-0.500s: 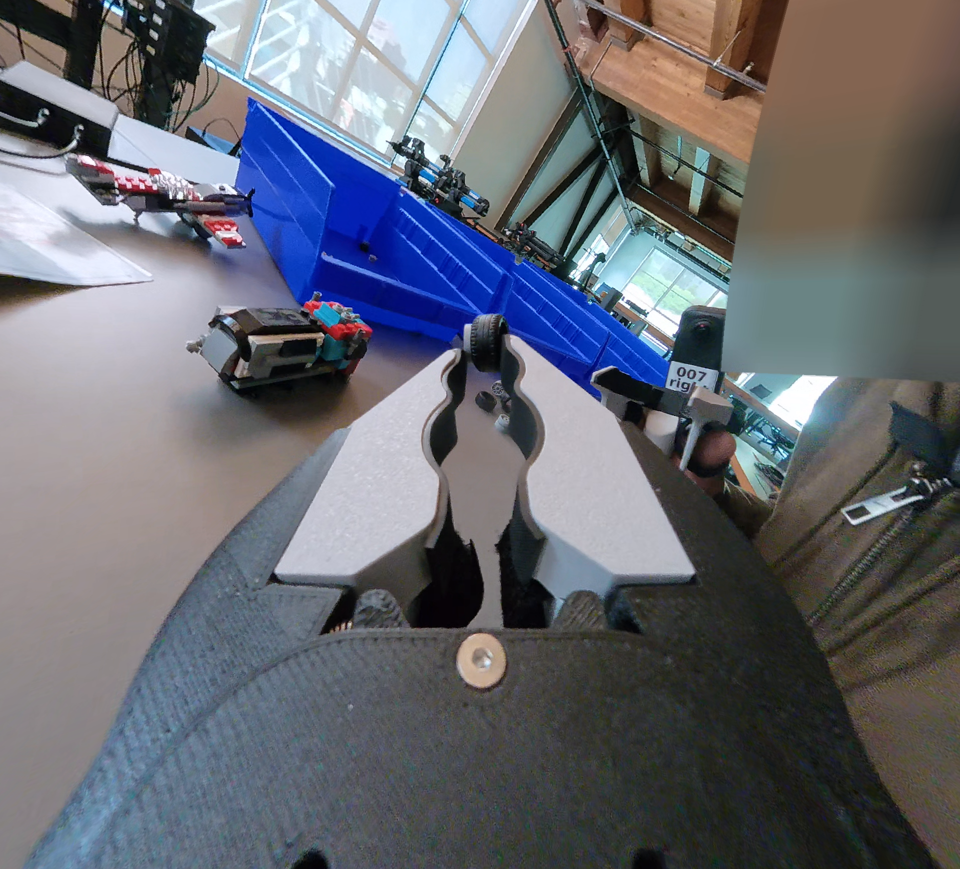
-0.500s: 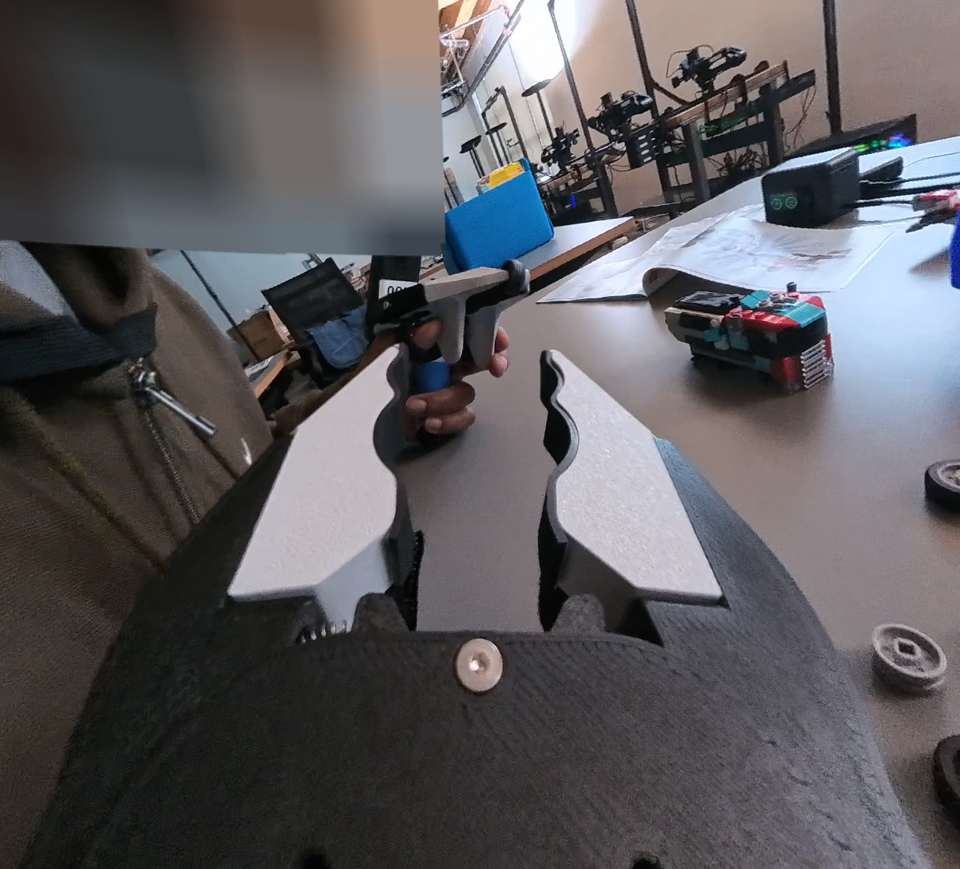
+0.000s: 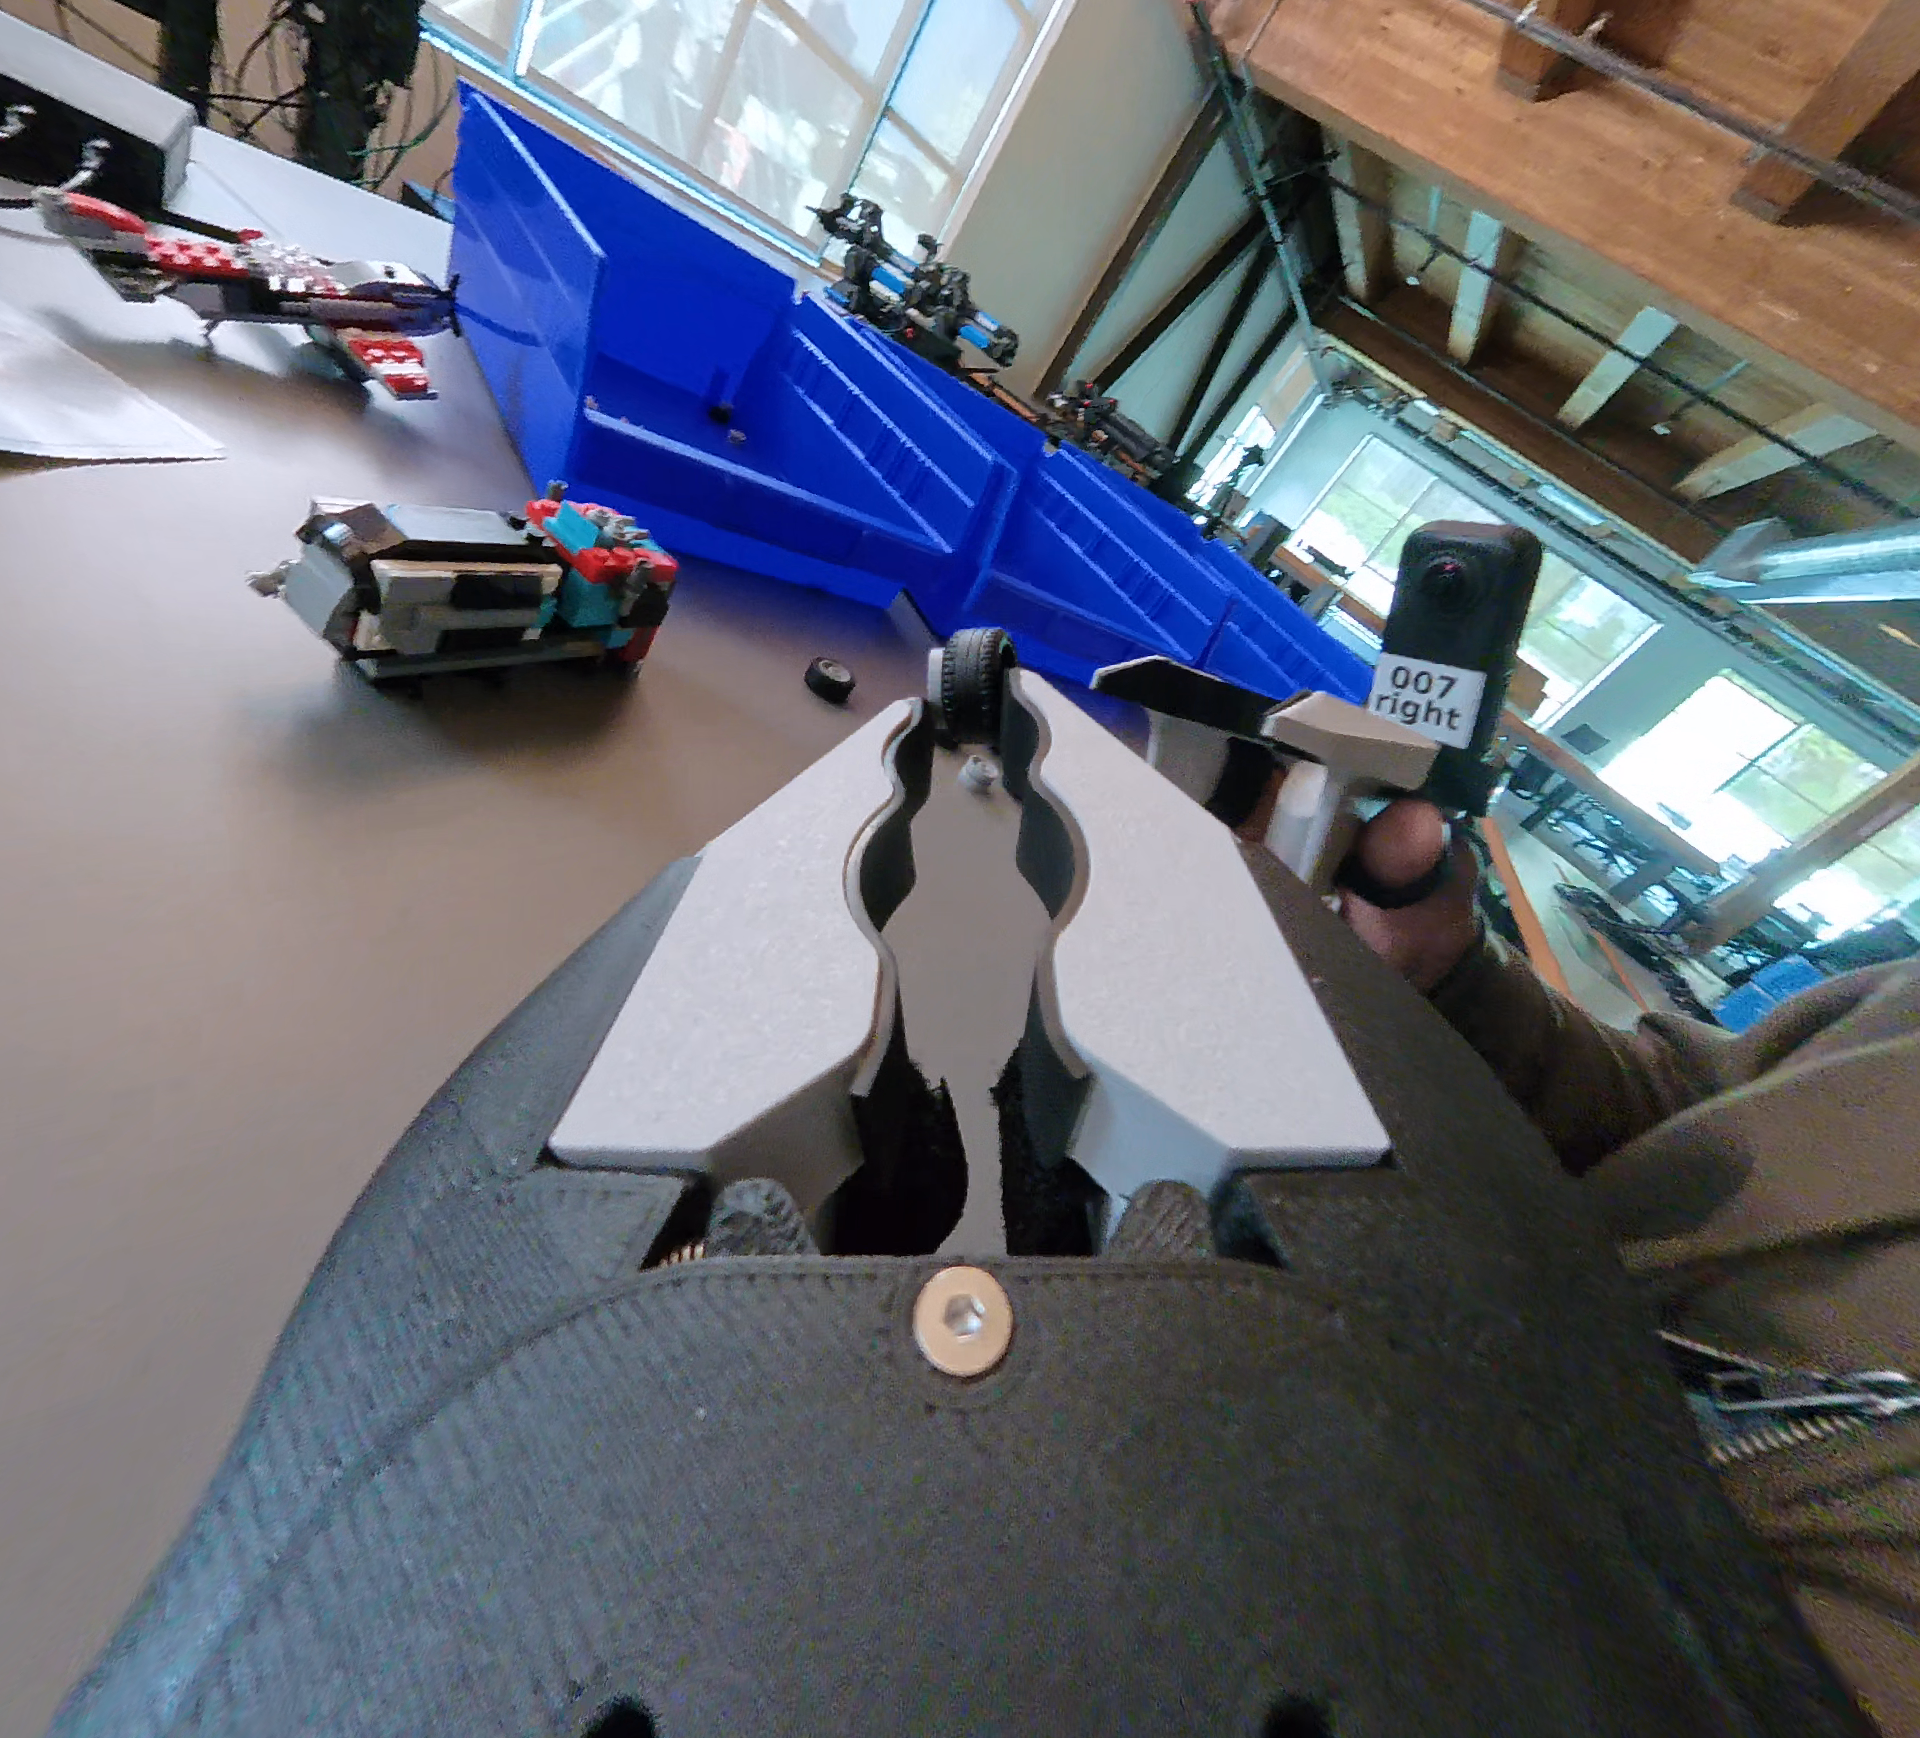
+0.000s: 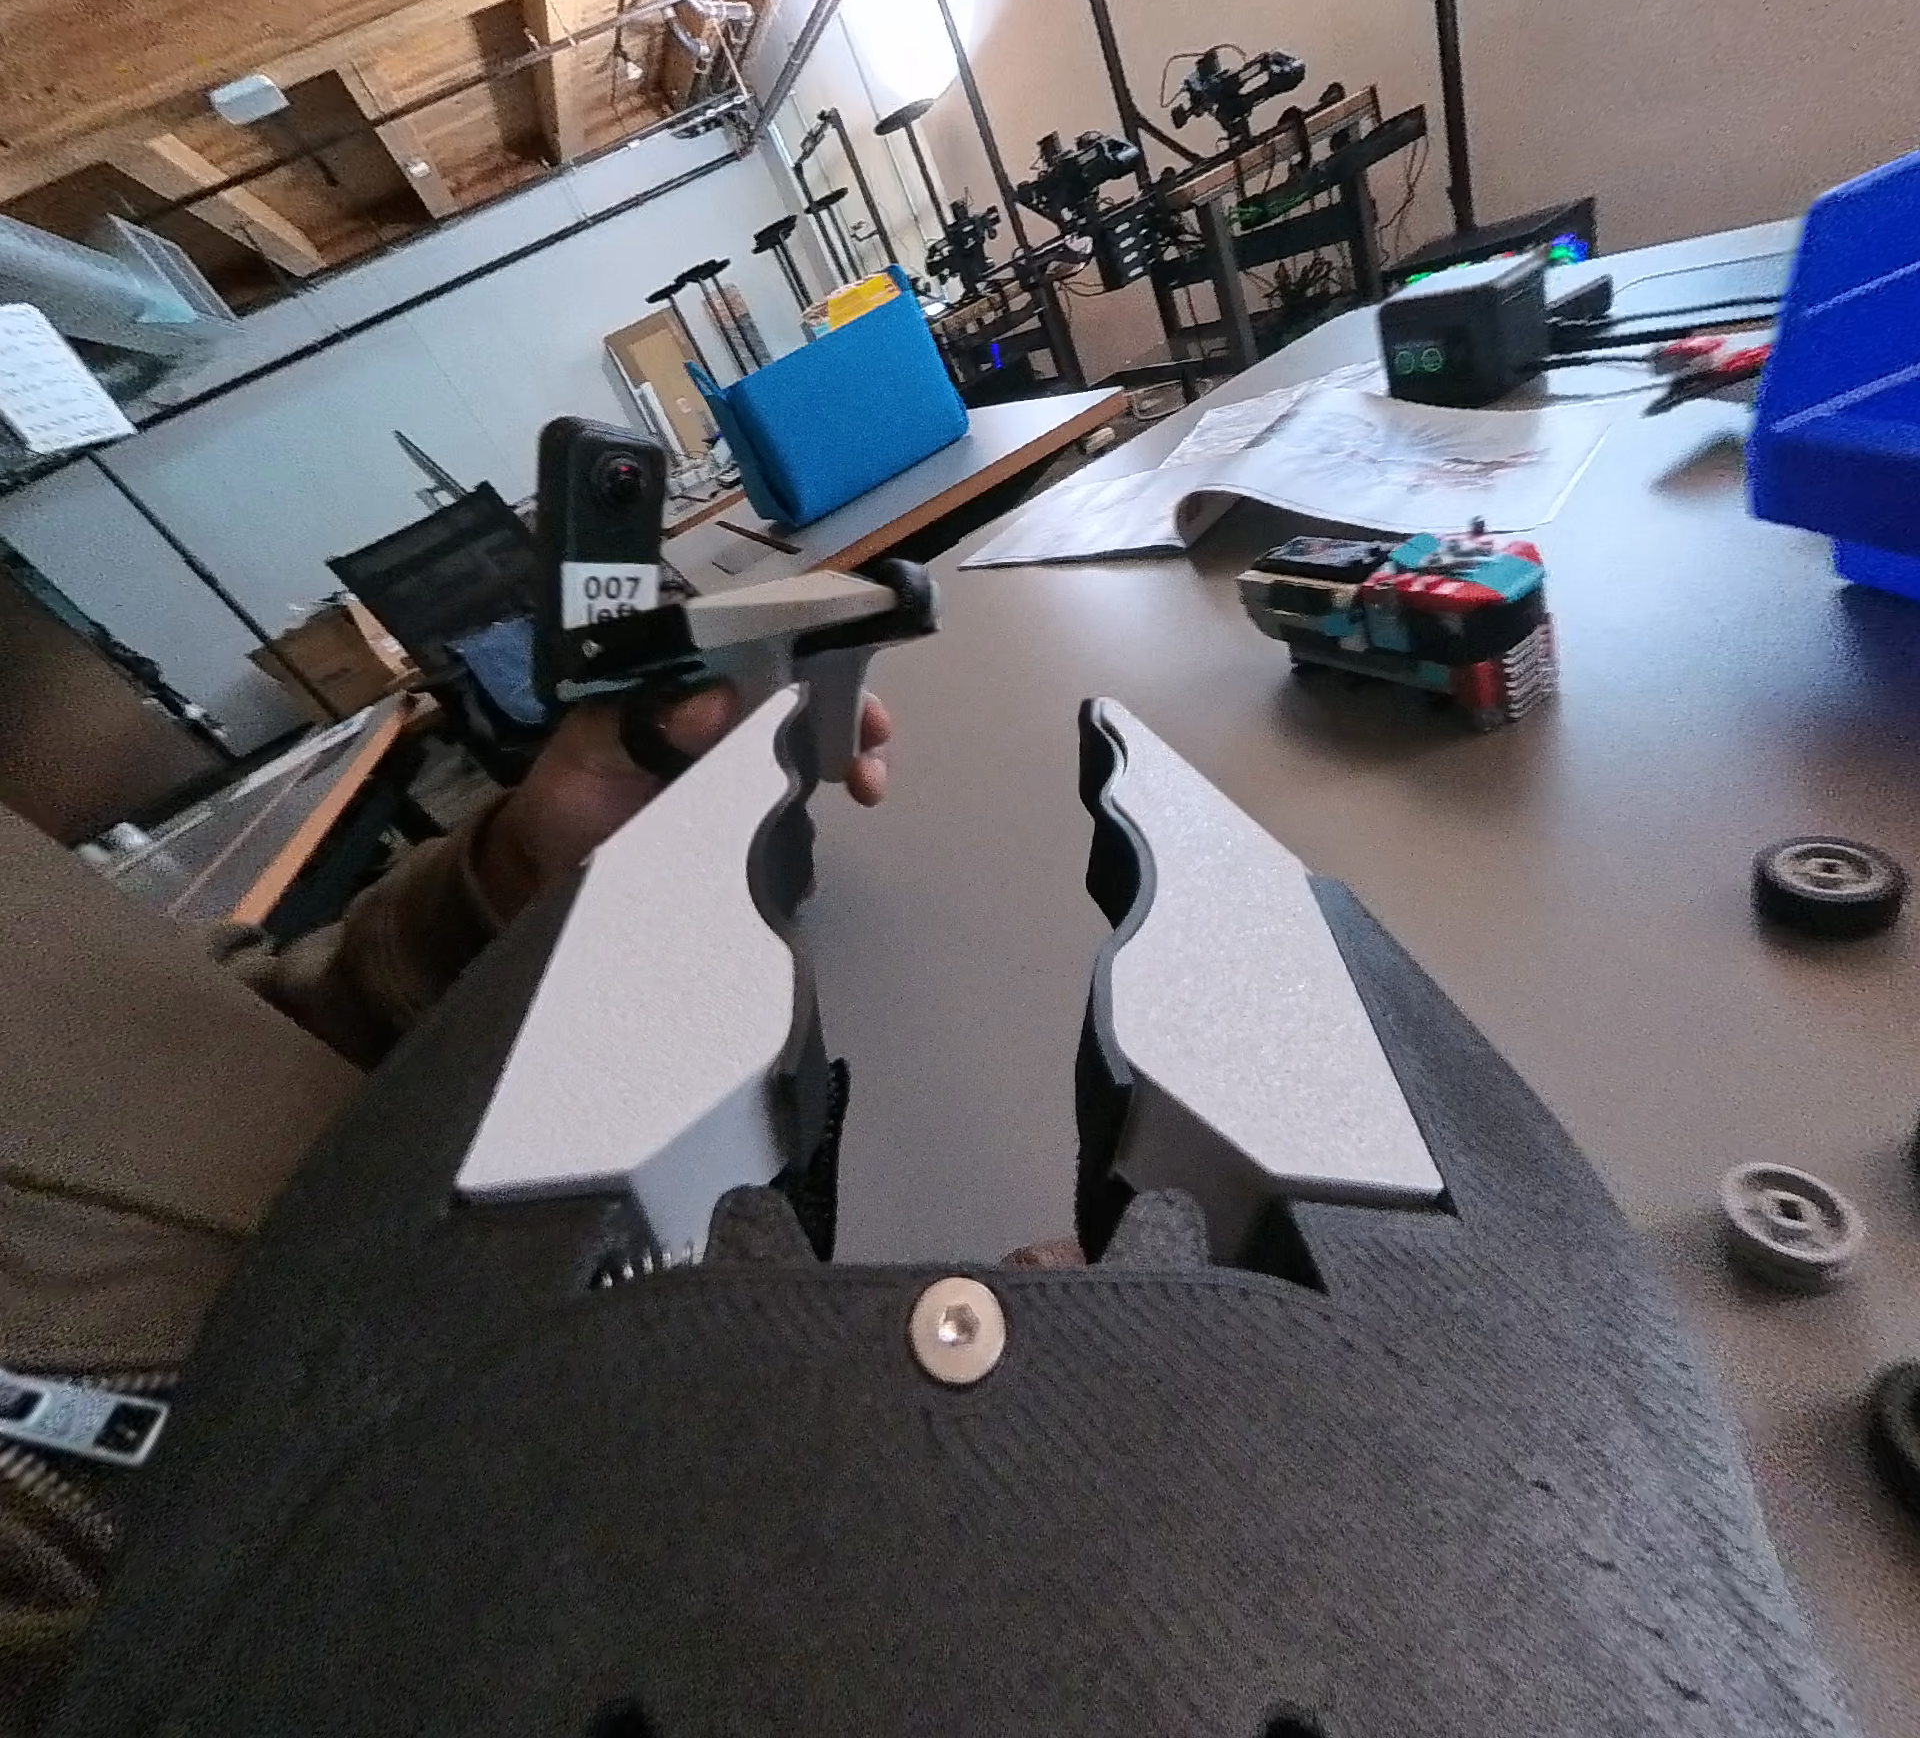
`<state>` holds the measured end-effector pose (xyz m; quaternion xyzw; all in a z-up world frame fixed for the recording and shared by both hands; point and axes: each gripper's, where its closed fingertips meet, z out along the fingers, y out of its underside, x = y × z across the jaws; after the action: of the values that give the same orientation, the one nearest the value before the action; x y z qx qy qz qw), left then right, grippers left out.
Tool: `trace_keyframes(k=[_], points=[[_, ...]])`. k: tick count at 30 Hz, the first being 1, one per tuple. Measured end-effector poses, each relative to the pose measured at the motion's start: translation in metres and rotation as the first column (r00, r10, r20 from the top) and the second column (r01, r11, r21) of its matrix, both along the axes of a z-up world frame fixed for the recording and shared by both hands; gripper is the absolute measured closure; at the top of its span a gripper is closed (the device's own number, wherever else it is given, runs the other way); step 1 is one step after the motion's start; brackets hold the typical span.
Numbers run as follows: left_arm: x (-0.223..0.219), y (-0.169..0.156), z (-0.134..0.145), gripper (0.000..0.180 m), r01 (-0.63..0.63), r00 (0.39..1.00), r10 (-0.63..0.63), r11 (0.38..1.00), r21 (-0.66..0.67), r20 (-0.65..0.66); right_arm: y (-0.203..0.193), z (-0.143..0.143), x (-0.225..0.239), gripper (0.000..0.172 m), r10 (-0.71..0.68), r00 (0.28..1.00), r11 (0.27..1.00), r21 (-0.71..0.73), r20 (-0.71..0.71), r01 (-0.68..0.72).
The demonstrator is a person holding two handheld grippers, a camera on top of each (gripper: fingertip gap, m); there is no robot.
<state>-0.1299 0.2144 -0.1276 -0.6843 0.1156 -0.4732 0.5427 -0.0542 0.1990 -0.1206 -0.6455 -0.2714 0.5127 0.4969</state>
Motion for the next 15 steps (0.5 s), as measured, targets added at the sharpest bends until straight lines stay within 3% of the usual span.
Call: trace_keyframes(k=[9, 15], points=[[-0.015, -0.009, -0.005, 0.167, -0.035, 0.995, 0.034, 0.999, -0.008, -0.094, -0.008, 0.008, -0.018, 0.121, 0.053, 0.998, 0.998, -0.028, -0.020, -0.054], [-0.037, 0.012, 0.007, 0.167, -0.051, 0.990, 0.056, 0.998, 0.043, -0.129, 0.012, 0.015, -0.028, 0.121, 0.081, 0.997, 0.997, -0.012, -0.007, -0.081]])
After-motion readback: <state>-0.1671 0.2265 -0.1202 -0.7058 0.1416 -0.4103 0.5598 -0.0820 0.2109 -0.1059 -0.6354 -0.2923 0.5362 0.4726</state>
